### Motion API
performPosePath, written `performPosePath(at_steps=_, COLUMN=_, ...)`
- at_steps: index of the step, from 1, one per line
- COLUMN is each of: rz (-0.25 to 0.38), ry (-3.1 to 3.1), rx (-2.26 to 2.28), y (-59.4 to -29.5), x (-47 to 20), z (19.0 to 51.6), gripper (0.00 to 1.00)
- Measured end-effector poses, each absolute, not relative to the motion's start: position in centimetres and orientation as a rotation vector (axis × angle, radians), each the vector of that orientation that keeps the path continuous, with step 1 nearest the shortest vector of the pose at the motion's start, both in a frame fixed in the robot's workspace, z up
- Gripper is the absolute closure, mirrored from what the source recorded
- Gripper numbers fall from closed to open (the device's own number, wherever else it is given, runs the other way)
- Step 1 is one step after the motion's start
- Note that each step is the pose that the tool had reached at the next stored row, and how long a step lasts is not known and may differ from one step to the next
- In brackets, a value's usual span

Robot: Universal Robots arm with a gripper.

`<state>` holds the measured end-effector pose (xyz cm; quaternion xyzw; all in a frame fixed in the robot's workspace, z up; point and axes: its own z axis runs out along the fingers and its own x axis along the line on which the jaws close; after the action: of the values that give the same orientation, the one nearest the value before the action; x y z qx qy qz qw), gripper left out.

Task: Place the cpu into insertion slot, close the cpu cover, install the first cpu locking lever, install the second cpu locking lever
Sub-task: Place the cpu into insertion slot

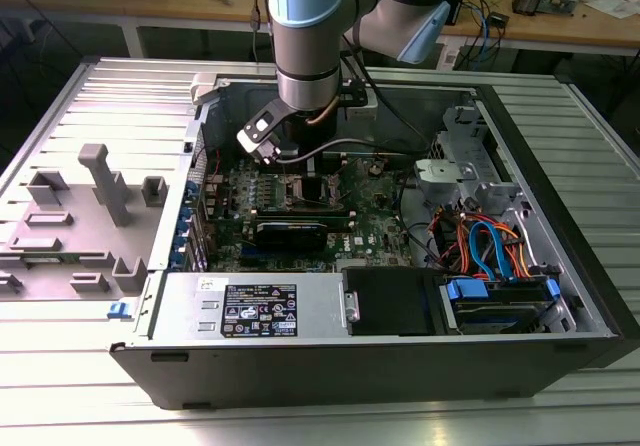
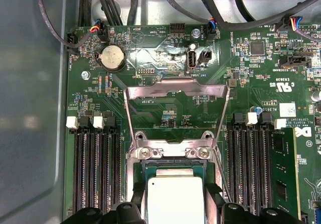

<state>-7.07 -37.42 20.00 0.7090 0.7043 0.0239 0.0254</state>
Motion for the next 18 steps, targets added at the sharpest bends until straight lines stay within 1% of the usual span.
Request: performPosePath(at_steps=18, rz=0.074, ry=2.174, rx=2.195, y=-37.42, x=-7.08, z=20.00, gripper=0.45)
